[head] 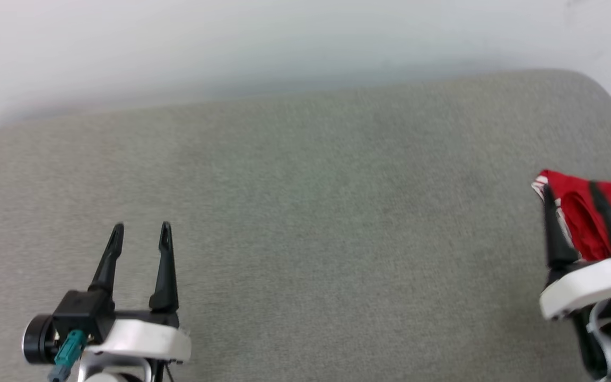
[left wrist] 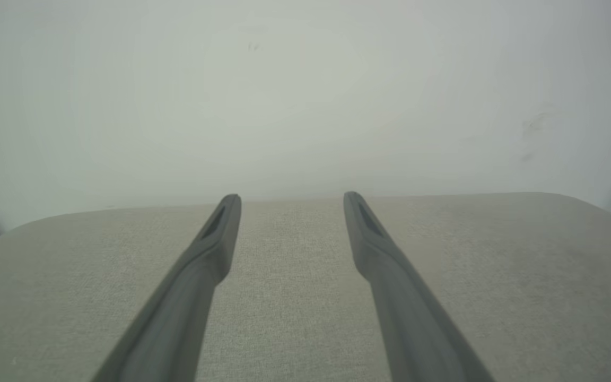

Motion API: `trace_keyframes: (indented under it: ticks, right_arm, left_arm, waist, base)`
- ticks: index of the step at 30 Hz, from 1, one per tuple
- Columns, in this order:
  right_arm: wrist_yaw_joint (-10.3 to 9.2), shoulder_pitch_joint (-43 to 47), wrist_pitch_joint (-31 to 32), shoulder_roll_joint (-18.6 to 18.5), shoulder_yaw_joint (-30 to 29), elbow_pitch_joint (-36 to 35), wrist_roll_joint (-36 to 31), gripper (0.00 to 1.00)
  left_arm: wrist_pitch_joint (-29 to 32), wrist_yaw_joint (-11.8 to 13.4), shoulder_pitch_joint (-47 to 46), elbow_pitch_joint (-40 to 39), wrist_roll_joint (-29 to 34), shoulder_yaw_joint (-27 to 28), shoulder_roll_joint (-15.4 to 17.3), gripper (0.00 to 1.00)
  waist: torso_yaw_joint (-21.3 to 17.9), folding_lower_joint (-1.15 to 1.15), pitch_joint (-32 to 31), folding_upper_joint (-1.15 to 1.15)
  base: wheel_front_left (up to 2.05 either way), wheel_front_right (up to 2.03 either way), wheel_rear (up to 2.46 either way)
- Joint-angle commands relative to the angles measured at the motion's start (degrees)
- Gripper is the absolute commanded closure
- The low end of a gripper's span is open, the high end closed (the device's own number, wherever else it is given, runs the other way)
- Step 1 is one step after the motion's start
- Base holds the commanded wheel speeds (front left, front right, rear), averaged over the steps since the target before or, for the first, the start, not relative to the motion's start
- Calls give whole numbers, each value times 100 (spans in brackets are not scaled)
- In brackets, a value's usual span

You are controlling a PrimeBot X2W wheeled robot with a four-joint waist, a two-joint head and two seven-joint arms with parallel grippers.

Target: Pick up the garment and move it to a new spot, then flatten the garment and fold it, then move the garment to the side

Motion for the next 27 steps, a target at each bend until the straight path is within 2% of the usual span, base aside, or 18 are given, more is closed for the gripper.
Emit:
trace_keyframes:
  ticks: [1, 13, 27]
  right_arm:
    - [-3, 163, 24, 70, 74, -116, -69, 0]
    - [-4, 1299, 259, 429, 429, -979, -254, 0]
    - [-4, 1266, 176, 434, 604, -870, -255, 0]
  left_arm:
    - [-33, 9, 123, 26, -8, 29, 27, 0]
    - [-30, 4, 661, 316, -41, 97, 197, 0]
    - [-29, -23, 677, 505, -61, 137, 165, 0]
  waist:
    - [201, 1, -244, 0]
    - [385, 1, -753, 0]
    - [399, 1, -791, 0]
  base:
    - [0, 0, 0]
    - [0, 0, 0]
    - [0, 0, 0]
